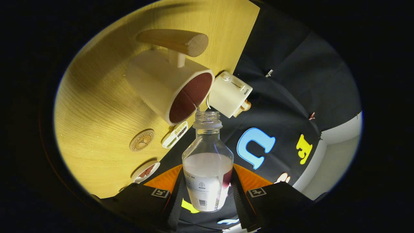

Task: Take the bottle from table, then pour the juice into the cup, finally place the bottle on the coaster

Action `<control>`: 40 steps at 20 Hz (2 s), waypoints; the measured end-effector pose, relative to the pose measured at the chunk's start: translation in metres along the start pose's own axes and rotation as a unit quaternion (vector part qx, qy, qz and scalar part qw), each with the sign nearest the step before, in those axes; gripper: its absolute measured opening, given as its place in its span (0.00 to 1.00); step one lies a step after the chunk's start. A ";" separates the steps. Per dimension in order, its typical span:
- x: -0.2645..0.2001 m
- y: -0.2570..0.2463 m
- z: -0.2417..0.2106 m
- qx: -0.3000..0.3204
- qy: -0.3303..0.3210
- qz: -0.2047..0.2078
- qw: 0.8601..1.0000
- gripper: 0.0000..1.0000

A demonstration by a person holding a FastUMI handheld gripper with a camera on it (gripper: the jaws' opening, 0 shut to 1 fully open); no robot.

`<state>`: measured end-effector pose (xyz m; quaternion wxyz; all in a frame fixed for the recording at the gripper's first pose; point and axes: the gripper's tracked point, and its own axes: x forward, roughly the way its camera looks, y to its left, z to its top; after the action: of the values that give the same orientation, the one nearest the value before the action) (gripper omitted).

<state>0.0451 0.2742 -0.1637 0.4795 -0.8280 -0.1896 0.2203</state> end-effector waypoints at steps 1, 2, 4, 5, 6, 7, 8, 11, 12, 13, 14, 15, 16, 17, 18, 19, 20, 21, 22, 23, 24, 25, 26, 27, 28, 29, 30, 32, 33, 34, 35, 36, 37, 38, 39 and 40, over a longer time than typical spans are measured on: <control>0.000 -0.001 0.001 -0.011 -0.005 -0.006 1.000 0.72; 0.000 -0.003 0.001 -0.023 -0.009 -0.011 1.000 0.72; 0.000 -0.006 0.001 -0.038 -0.015 -0.019 0.999 0.72; -0.002 -0.007 0.001 -0.043 -0.017 -0.023 0.999 0.72; -0.002 -0.007 0.000 -0.047 -0.019 -0.025 0.998 0.72; 0.000 -0.008 0.000 -0.050 -0.020 -0.026 0.998 0.73; 0.000 -0.008 -0.001 -0.053 -0.021 -0.027 0.998 0.72; 0.000 -0.008 -0.001 -0.057 -0.024 -0.030 0.998 0.72; 0.000 -0.008 0.000 -0.058 -0.026 -0.032 0.997 0.72; 0.000 -0.009 0.000 -0.060 -0.028 -0.033 0.997 0.72; 0.000 -0.009 0.000 -0.060 -0.029 -0.035 0.997 0.72; 0.000 -0.009 0.000 -0.059 -0.030 -0.035 0.997 0.72; 0.000 -0.009 0.000 -0.058 -0.030 -0.035 0.997 0.72; 0.001 -0.009 0.001 -0.058 -0.031 -0.035 0.997 0.72; 0.001 -0.009 0.001 -0.057 -0.031 -0.035 0.997 0.72; 0.002 -0.009 0.000 -0.056 -0.031 -0.034 0.997 0.72; 0.002 -0.009 0.000 -0.055 -0.031 -0.033 0.997 0.72; 0.001 -0.008 0.001 -0.055 -0.031 -0.033 0.997 0.72; 0.001 -0.007 0.000 -0.055 -0.032 -0.032 0.997 0.72; 0.002 -0.008 0.001 -0.055 -0.032 -0.031 0.997 0.72; 0.002 -0.008 0.001 -0.054 -0.032 -0.031 0.998 0.72; 0.002 -0.007 0.001 -0.052 -0.031 -0.029 0.998 0.73; 0.002 -0.006 0.000 -0.048 -0.030 -0.027 0.998 0.72; 0.001 -0.003 -0.001 -0.043 -0.029 -0.024 0.998 0.73; 0.002 -0.001 -0.002 -0.036 -0.027 -0.021 0.999 0.73; 0.002 0.003 -0.002 -0.027 -0.025 -0.016 0.999 0.72; 0.001 0.006 -0.003 -0.013 -0.024 -0.011 1.000 0.72; 0.000 0.009 -0.005 0.015 -0.016 -0.003 1.000 0.73; 0.000 0.011 -0.006 0.031 -0.012 0.001 0.999 0.72; -0.001 0.013 -0.007 0.051 -0.007 0.007 0.999 0.72; -0.003 0.019 -0.008 0.076 -0.001 0.015 0.997 0.73; -0.004 0.024 -0.009 0.103 0.005 0.024 0.994 0.73; -0.005 0.029 -0.010 0.132 0.012 0.034 0.991 0.73; -0.008 0.034 -0.010 0.160 0.019 0.045 0.986 0.73; -0.009 0.039 -0.011 0.190 0.029 0.056 0.980 0.73; -0.012 0.045 -0.012 0.222 0.038 0.068 0.972 0.73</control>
<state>0.0466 0.2384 -0.1956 0.6418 -0.7197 -0.0613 0.2576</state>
